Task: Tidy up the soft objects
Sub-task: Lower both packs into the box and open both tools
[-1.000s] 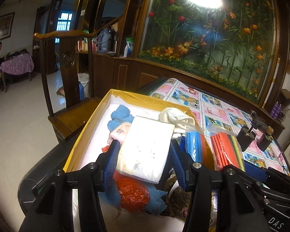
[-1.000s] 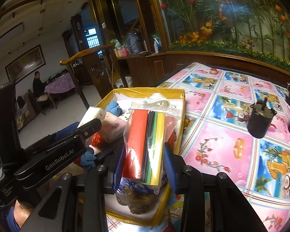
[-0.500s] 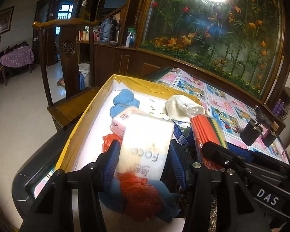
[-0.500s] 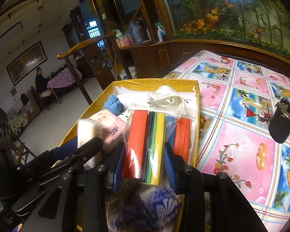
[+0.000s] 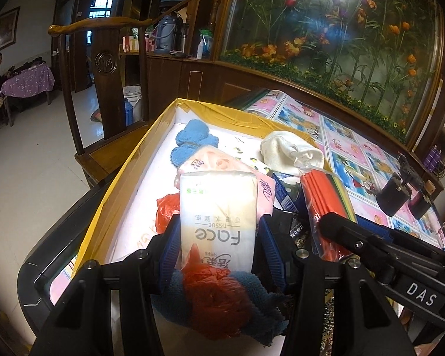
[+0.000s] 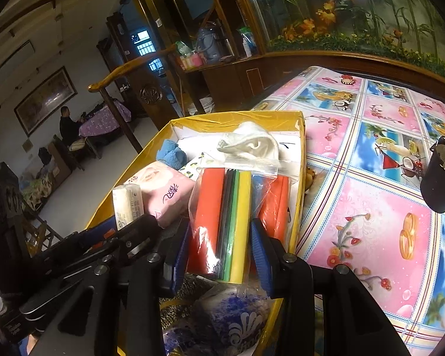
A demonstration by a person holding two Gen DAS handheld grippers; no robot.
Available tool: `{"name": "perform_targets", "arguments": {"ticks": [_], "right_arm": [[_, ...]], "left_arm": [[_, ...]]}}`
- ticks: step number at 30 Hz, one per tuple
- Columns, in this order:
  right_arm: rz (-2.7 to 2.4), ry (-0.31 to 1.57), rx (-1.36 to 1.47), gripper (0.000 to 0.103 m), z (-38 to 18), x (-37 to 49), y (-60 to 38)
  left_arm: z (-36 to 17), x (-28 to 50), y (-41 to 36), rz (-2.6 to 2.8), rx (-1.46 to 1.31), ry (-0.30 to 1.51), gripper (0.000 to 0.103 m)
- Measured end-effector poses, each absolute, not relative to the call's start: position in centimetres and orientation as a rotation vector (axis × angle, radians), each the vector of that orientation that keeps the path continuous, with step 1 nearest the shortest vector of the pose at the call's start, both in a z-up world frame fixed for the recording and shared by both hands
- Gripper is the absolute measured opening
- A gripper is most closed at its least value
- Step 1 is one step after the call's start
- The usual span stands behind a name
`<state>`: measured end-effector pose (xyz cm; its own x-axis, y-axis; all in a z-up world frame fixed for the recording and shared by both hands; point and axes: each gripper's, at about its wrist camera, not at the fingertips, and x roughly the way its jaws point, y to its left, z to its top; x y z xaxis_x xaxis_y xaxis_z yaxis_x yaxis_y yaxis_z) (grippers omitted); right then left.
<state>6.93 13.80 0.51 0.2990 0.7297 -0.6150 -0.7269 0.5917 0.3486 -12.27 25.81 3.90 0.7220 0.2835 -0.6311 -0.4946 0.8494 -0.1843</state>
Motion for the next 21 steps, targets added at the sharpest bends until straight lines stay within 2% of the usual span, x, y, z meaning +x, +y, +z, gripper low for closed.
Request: {"name": "perform_targets", "arguments": {"ticks": [9,13,21], "right_arm": [[0.963,0.803,-0.019,0.045,0.6,6.4,13.8],[0.965,0.81,-0.021,0.057,0.5,6.4,13.5],[0.976,0.792,0.003,0.063,1.0,6.3,12.4]], "left_arm": [[3.8,-12.1,25.5,0.439,-0.337,0.648,0.059],[3.8,-12.0,25.5,0.44,-0.334,0.653,0.061],[3.7,-12.0,25.3,0.451,-0.312,0.66,0.072]]}}
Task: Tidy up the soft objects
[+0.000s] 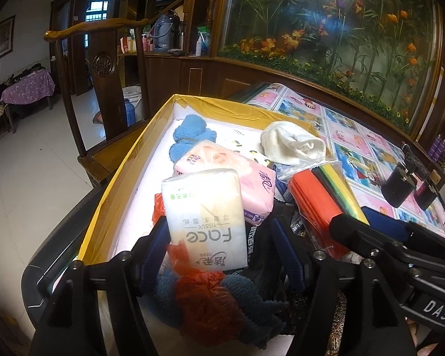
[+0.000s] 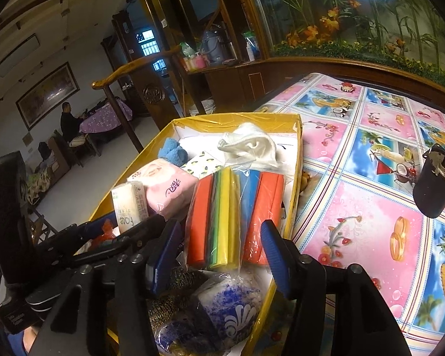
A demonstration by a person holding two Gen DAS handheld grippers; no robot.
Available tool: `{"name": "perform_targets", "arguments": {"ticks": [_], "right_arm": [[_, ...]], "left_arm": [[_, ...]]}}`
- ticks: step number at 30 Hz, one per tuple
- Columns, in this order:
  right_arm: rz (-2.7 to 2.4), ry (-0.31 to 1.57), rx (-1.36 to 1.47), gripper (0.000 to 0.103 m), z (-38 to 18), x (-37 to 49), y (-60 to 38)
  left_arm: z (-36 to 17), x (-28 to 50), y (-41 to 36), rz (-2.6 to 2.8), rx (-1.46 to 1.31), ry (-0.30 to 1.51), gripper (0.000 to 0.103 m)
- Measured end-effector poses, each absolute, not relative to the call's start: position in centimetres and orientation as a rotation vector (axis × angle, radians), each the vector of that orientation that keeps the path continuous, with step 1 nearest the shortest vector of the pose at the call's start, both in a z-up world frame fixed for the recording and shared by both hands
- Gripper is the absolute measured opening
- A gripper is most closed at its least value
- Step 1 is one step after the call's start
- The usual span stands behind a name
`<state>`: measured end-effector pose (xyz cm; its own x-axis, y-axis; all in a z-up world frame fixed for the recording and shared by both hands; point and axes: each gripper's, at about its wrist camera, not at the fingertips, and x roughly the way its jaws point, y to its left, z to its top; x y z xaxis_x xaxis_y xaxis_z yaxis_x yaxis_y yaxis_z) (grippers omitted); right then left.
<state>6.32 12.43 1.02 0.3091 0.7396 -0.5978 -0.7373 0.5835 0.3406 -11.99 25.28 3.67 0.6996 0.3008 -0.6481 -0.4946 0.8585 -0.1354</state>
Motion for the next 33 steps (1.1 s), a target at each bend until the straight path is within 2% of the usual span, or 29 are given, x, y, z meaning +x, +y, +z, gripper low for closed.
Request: {"name": "perform_targets", "arguments": {"ticks": [7,13,25,33], "right_arm": [[0.966,0.776,0.043,0.07,1.7,6.4,11.5],[0.933,0.733,0.053,0.083,2.5,6.1,10.6],[0.923,0.595,0.065,0.094,4.0,4.2,9.0],[0.926,0.571,0.096,0.094,4.4,3.3,6.6]], "left_arm": [[3.9,-12.2,25.2,0.462,-0.299,0.658,0.081],[4.3,-12.6,24.9,0.46,-0.279,0.639,0.091],[5.1,-13.9,23.5,0.505,-0.231,0.575,0.097],[5.4,-17.1,22.5,0.505,-0.267,0.524,0.099]]}}
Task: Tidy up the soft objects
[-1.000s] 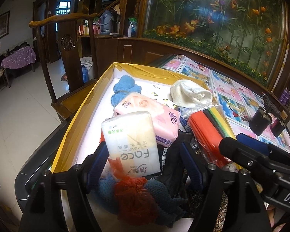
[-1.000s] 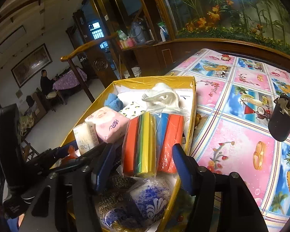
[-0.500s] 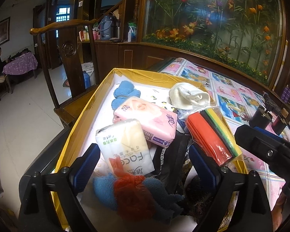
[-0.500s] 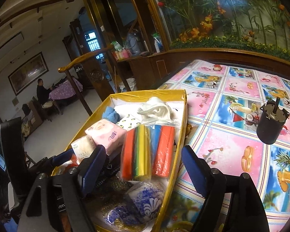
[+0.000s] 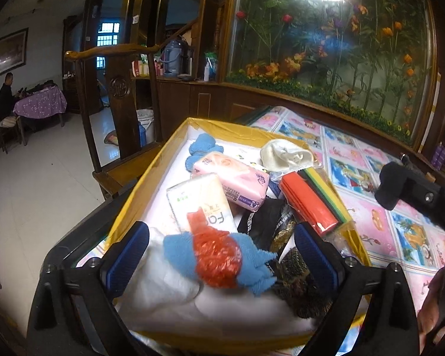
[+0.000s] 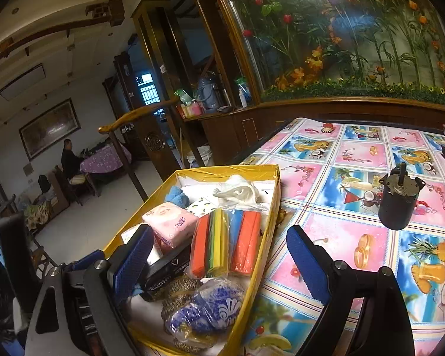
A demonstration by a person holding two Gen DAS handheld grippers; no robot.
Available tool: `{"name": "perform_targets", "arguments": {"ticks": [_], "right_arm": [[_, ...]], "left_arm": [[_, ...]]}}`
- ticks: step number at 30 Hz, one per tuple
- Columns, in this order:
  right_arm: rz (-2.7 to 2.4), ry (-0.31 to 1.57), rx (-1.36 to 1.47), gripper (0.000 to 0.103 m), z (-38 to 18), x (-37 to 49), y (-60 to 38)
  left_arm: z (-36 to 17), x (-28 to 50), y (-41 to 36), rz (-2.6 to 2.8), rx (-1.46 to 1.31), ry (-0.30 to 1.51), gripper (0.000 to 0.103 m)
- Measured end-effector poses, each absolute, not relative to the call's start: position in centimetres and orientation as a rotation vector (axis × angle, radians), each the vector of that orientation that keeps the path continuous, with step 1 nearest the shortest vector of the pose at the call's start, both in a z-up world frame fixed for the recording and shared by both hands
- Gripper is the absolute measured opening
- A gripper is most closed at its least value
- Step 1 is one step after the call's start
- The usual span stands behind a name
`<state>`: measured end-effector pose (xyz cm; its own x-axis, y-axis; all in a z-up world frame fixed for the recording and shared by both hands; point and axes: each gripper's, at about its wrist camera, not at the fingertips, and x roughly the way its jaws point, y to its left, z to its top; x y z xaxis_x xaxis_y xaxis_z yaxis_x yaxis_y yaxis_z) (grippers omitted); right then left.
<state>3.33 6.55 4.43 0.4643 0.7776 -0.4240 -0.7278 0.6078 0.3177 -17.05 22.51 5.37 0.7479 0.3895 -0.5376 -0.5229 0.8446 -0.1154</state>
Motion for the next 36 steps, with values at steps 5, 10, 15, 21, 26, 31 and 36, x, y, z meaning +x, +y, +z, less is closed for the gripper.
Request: {"name": "perform_targets", "arguments": {"ticks": [5,10,15,21,26,31,36], "right_arm": [[0.941,0.552,0.042,0.094,4.1,0.7,5.6],[0.917,0.492,0.009,0.095,3.7,-2.1,3.5],[0.93,0.511,0.103,0.098,3.3,-2.5,0.5],[0.934,0.59,0.173,0.099,2.4,-1.7,-0.9],[0.946,0.583,0.144,0.099,2.4,-2.4,-0.4],[0.958,0.601,0.115,0.099,2.1,-2.7,0.1],[0.948,0.6,0.097,0.099,2.0,-2.9,0.3]], "left_arm": [[6.4,-19.3,21.8,0.484,-0.274,0.493,0.099],[6.8,-21.4,21.0,0.499,-0.262,0.445,0.103],[6.8,-22.0,21.0,0.515,-0.264,0.445,0.103],[6.3,-22.0,21.1,0.515,-0.259,0.501,0.103],[6.1,-22.2,21.1,0.551,-0.232,0.53,0.103],[6.3,-22.3,21.0,0.566,-0.211,0.547,0.103],[7.8,-22.8,20.7,0.626,-0.162,0.502,0.103]]}}
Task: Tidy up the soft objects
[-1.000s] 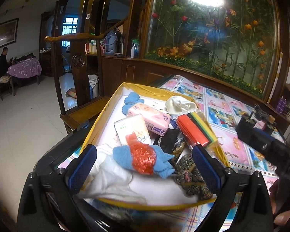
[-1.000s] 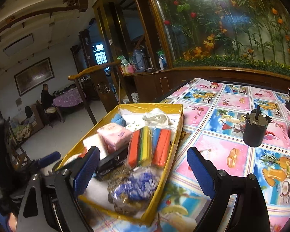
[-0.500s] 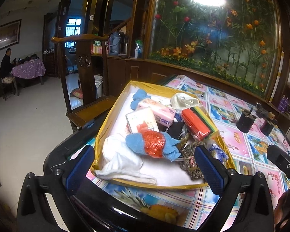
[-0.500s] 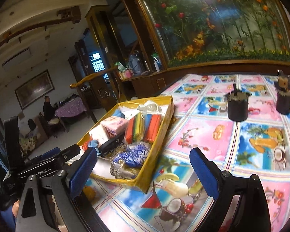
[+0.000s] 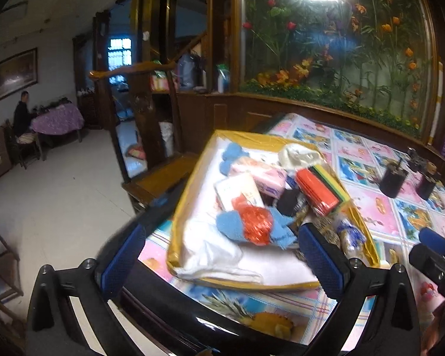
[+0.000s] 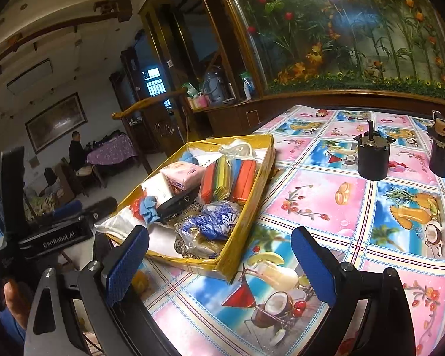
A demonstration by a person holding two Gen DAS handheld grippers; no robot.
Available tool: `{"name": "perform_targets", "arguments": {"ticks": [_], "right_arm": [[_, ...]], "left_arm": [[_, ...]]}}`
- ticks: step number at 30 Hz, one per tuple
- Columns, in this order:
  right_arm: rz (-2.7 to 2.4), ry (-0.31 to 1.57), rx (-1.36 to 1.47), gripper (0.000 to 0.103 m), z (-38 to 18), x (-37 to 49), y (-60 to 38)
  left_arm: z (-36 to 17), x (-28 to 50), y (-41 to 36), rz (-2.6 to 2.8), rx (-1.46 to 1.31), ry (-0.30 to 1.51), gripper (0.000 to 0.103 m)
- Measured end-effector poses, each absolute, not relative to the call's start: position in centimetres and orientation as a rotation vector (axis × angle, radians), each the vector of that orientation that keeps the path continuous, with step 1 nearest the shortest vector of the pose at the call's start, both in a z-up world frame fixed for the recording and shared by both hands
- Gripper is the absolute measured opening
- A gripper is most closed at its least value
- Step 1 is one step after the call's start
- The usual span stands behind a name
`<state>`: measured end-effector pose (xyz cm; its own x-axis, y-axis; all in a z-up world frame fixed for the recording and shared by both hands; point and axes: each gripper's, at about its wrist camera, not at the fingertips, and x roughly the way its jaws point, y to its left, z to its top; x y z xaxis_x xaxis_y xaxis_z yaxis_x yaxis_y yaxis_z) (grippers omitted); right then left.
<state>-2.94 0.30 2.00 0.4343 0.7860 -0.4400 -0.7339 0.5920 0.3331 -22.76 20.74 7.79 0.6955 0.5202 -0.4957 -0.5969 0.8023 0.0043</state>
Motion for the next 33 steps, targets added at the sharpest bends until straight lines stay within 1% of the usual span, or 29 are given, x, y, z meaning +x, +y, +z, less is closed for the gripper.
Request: {"name": "perform_targets", "arguments": {"ticks": [4,11,14,24,33], "right_arm": [[0.916,0.605,0.086,0.101,2.0,-2.9,0.3],[0.903,0.597,0.076,0.101,2.1,-3.0,0.4],[0.905,0.598,0.068,0.101,2.1,-3.1,0.5],[0.907,0.594,0.062,0.101,2.2,-3.3,0.6],[0.903,0.598,0.068,0.101,2.2,-3.2,0.7]], "left_arm": [[8.3,-23.0,20.4,0.691,-0.147,0.469,0.103],[6.8,-21.8,21.7,0.647,-0.219,0.587,0.103],[6.4,-21.6,21.8,0.657,-0.217,0.603,0.103],[6.0,-21.3,20.9,0.679,-0.104,0.63,0.103],[6.0,-21.3,20.9,0.705,-0.058,0.658,0.103]]}}
